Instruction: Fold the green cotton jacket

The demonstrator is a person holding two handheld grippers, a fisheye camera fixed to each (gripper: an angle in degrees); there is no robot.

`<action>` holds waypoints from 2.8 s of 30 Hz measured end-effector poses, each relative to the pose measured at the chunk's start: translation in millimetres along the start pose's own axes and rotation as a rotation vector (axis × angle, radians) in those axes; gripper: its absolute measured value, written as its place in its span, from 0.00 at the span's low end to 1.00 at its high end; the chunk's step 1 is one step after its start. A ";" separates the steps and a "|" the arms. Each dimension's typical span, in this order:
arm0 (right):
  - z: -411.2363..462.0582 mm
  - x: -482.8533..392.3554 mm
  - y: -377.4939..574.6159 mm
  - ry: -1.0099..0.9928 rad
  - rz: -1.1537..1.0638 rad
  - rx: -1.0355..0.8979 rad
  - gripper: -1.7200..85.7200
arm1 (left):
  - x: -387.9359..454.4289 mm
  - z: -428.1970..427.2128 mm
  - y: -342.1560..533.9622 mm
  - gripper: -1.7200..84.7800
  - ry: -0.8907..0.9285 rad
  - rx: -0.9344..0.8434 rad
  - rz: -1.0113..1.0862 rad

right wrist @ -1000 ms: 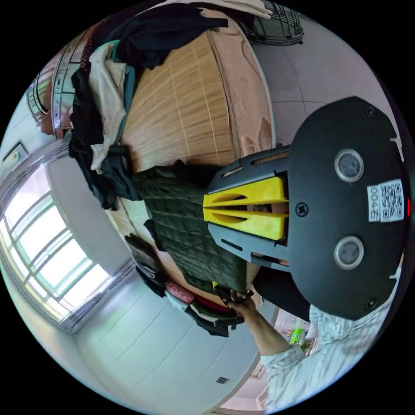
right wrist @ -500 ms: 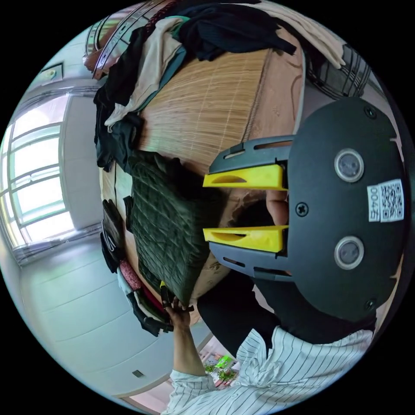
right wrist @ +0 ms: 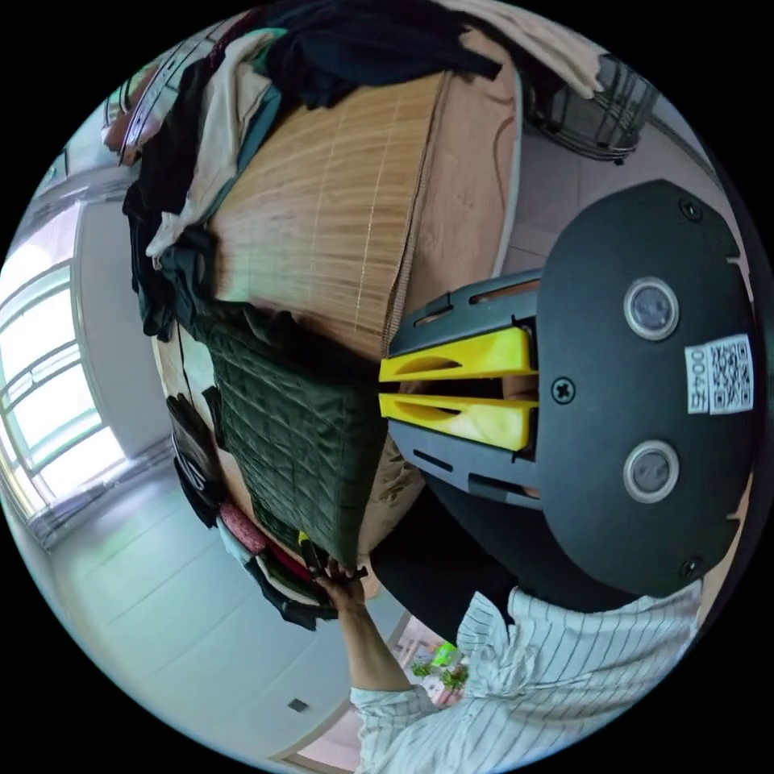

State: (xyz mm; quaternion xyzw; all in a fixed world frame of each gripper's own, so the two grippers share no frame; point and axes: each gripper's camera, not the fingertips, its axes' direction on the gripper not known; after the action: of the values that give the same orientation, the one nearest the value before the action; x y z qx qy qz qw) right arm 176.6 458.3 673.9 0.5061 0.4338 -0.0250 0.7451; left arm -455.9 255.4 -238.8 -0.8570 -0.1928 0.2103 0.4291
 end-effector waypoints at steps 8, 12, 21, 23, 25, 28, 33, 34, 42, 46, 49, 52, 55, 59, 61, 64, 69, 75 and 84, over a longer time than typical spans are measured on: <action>27.0 -67.1 -40.2 0.283 -0.070 0.103 0.01 | 20.0 -1.6 -16.2 0.04 -0.013 -0.031 0.022; 111.2 -66.3 -67.0 0.442 -0.083 -0.207 0.01 | 48.3 -12.7 -28.8 0.03 -0.073 -0.137 0.097; 189.9 -38.8 -97.7 0.466 -0.043 -0.357 0.01 | 88.1 -13.0 10.8 0.03 -0.132 -0.186 0.215; 204.0 -27.3 -105.6 0.439 -0.025 -0.382 0.01 | 82.7 -9.0 6.8 0.02 -0.082 -0.200 0.163; 215.1 -20.5 -111.1 0.429 -0.024 -0.404 0.01 | 84.1 -7.3 1.6 0.02 -0.070 -0.227 0.180; 234.7 -10.5 -120.2 0.420 -0.025 -0.437 0.01 | 98.2 -3.7 -3.6 0.02 -0.108 -0.264 0.244; 259.9 0.9 -125.5 0.422 -0.070 -0.436 0.01 | 108.9 -0.9 -2.8 0.03 -0.136 -0.268 0.264; 264.7 0.8 -123.7 0.434 -0.108 -0.424 0.02 | 106.5 -2.2 -2.6 0.04 -0.119 -0.266 0.269; 245.4 18.8 -180.5 0.243 -0.338 -0.248 0.14 | 94.1 -63.7 -74.2 0.15 0.108 -0.120 0.431; 270.7 48.8 -262.0 0.110 -0.355 -0.152 0.17 | 110.1 -28.1 -146.7 0.20 0.049 -0.120 0.620; 317.1 70.3 -313.6 0.090 -0.375 -0.195 0.18 | 108.8 18.8 -191.3 0.21 0.036 -0.172 0.688; 362.8 88.3 -351.5 0.070 -0.414 -0.255 0.19 | 106.6 50.9 -223.7 0.21 0.026 -0.165 0.748; 401.8 101.5 -375.6 0.075 -0.470 -0.317 0.20 | 105.7 87.5 -236.7 0.22 0.014 -0.241 0.843; 439.7 125.1 -396.7 0.020 -0.467 -0.372 0.21 | 94.0 125.3 -243.2 0.22 0.037 -0.324 0.885; 454.0 133.7 -400.3 -0.020 -0.458 -0.410 0.21 | 86.9 133.9 -246.3 0.22 0.103 -0.351 0.864; 470.6 144.7 -401.5 -0.063 -0.436 -0.435 0.21 | 76.2 143.9 -250.4 0.21 0.162 -0.377 0.826; 476.8 149.1 -396.8 -0.086 -0.441 -0.426 0.15 | 74.1 152.1 -247.5 0.17 0.170 -0.388 0.821; 464.9 134.9 -378.6 -0.013 -0.496 -0.312 0.07 | 80.6 146.6 -225.3 0.08 0.118 -0.314 0.846; 471.9 109.5 -352.4 0.063 -0.534 -0.263 0.17 | 101.9 147.1 -155.1 0.04 -0.099 -0.114 0.924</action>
State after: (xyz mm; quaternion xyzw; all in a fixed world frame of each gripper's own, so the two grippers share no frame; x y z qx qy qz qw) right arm 370.0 -35.3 394.8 0.2737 0.5740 -0.1482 0.7574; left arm -471.2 490.2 -212.0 -0.8642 0.1775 0.4092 0.2330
